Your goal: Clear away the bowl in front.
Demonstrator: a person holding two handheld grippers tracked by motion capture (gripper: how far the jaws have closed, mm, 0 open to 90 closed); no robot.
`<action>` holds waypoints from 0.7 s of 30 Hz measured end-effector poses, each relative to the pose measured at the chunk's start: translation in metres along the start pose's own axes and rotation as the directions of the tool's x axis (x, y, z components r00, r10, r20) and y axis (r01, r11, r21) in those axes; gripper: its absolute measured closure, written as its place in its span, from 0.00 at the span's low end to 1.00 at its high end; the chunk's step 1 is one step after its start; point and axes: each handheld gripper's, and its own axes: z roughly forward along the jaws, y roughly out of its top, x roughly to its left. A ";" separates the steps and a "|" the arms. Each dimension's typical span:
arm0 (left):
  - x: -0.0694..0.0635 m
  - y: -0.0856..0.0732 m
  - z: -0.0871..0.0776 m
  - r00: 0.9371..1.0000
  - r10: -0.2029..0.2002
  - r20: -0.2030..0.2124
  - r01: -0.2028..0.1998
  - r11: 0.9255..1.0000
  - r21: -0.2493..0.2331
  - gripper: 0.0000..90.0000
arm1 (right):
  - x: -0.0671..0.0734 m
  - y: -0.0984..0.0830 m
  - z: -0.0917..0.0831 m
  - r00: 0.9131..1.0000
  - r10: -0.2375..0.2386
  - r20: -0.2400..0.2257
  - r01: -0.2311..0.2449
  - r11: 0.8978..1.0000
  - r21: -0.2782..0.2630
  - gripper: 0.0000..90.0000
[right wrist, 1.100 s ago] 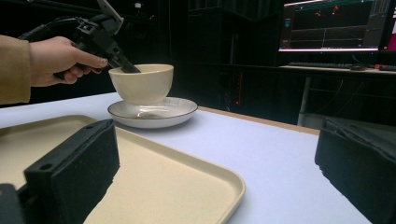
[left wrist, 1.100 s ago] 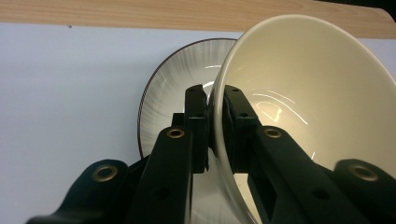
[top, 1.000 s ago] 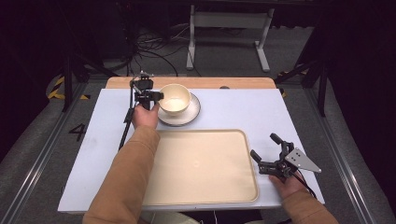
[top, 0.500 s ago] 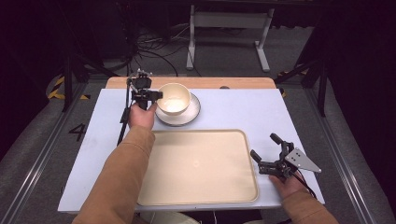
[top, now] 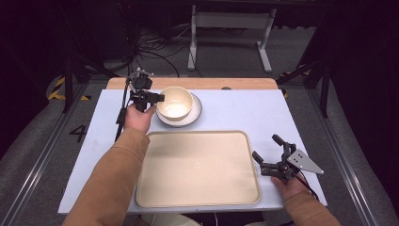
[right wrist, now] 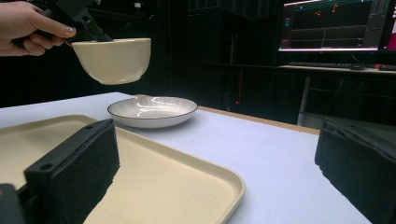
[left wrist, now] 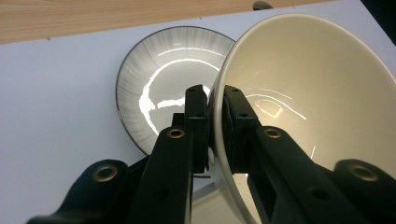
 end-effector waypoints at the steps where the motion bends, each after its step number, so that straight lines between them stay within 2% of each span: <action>1: -0.001 -0.001 -0.002 1.000 0.001 0.012 -0.001 1.000 0.002 0.92 | 0.000 0.000 0.000 1.000 0.002 0.000 -0.002 1.000 0.001 0.00; 8: -0.010 -0.006 -0.011 0.998 0.055 0.041 -0.056 0.998 0.016 0.92 | 0.000 0.000 0.000 1.000 0.002 -0.001 -0.002 1.000 0.000 0.00; 10: -0.014 -0.008 -0.015 0.995 0.083 0.057 -0.084 0.996 0.022 0.92 | 0.000 0.000 0.000 1.000 0.003 -0.001 -0.003 1.000 0.000 0.00; 12: -0.016 -0.009 -0.016 0.994 0.090 0.060 -0.092 0.996 0.023 0.92 | 0.000 0.000 0.000 1.000 0.002 -0.001 -0.002 1.000 0.001 0.00; 17: -0.023 -0.014 -0.026 0.987 0.130 0.093 -0.133 0.990 0.033 0.92 | 0.000 0.000 0.000 1.000 -0.001 -0.001 0.001 1.000 -0.001 0.00; 21: -0.028 -0.018 -0.031 0.983 0.154 0.102 -0.158 0.987 0.041 0.92 | 0.000 0.000 0.000 1.000 -0.001 -0.001 0.001 1.000 -0.001 0.00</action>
